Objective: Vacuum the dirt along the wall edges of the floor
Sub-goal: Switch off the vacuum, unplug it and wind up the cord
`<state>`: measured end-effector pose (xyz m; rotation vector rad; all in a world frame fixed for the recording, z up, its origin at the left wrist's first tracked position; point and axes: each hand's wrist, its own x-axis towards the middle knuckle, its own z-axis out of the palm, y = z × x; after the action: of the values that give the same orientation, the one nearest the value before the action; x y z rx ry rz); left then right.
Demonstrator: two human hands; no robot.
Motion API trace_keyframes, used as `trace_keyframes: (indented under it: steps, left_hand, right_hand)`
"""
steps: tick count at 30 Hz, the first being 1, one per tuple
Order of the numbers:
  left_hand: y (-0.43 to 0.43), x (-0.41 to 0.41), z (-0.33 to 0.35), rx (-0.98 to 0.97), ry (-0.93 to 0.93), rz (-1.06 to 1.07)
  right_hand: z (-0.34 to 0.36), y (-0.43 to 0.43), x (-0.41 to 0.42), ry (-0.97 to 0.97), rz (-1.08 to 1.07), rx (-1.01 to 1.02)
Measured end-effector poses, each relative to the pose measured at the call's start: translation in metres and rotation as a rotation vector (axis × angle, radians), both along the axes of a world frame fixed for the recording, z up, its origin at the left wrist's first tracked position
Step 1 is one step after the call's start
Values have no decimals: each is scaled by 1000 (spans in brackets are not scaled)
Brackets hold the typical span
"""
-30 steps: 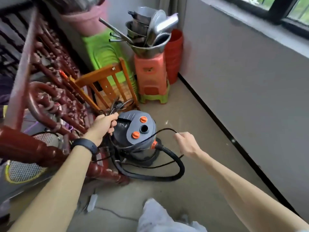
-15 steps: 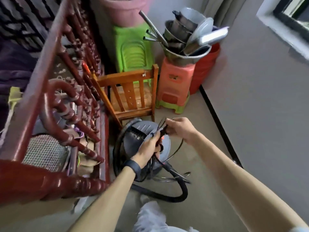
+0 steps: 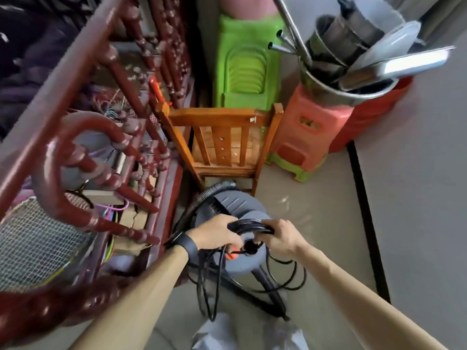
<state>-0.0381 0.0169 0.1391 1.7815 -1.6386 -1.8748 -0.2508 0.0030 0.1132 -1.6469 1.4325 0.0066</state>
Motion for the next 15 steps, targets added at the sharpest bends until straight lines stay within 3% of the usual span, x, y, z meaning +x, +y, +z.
trace_keyframes:
  steps: [3,5,7,11,15]
  left_hand:
    - [-8,10,-27,-208,-186,227]
    - [-12,14,-57,-230,-279,253]
    - [-21,18,-91,-258,-417,283]
    - [-49,34,-159,-385,-706,303]
    - [-78,66,-227,-378,-787,329]
  right_hand:
    - [-20,-42,-2,-13,25,194]
    - [-37,-72,9,53,127,297]
    - [-57,-104,29,177,246,214]
    - [-118,-139,76,483,322,-224]
    - [-196,-131,91,558,258,-325]
